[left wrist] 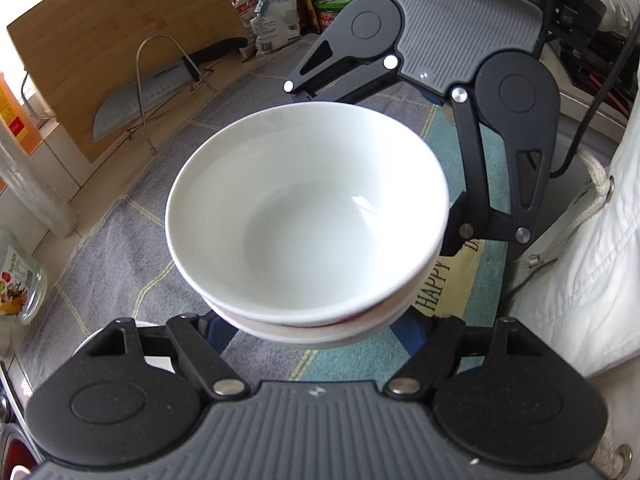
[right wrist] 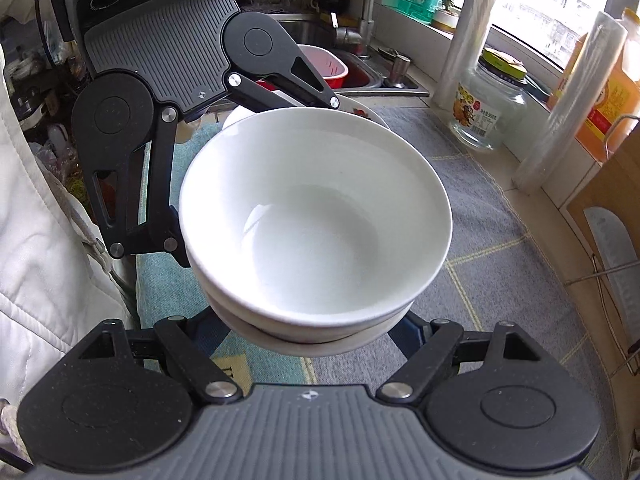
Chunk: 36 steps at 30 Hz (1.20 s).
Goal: Organize plates and bowls
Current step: 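Lift the bowl stack with both grippers and carry it over the plate stack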
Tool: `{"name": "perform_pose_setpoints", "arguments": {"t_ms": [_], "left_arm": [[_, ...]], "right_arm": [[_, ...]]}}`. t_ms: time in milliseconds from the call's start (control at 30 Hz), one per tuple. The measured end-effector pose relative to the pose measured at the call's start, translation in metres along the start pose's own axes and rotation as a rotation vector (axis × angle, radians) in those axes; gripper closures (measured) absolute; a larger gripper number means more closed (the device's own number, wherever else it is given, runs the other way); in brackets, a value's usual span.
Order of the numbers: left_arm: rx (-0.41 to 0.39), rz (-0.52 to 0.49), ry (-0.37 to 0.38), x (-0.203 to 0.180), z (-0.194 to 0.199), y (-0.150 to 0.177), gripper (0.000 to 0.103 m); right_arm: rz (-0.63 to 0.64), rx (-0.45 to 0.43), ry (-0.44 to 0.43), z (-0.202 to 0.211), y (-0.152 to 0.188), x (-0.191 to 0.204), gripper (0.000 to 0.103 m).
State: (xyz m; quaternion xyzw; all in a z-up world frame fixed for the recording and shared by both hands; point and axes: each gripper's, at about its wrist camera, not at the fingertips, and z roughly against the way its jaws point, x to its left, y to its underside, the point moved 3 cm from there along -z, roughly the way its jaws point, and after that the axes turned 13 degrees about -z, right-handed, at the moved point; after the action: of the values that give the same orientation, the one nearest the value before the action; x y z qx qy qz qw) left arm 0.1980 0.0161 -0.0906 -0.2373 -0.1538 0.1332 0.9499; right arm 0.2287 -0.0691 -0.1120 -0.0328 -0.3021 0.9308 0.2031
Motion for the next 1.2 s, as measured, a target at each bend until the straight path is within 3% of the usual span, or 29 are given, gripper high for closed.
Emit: {"name": "perform_pose_setpoints", "arguments": {"t_ms": [700, 1200], "left_arm": [[0.026, 0.130, -0.136, 0.024, 0.058, 0.076, 0.024], [0.069, 0.157, -0.180, 0.047, 0.057, 0.112, 0.024]], "right_arm": [[0.178, -0.007, -0.055, -0.052, -0.083, 0.034, 0.016], [0.207, -0.002, -0.084, -0.098, -0.117, 0.026, 0.016]]}}
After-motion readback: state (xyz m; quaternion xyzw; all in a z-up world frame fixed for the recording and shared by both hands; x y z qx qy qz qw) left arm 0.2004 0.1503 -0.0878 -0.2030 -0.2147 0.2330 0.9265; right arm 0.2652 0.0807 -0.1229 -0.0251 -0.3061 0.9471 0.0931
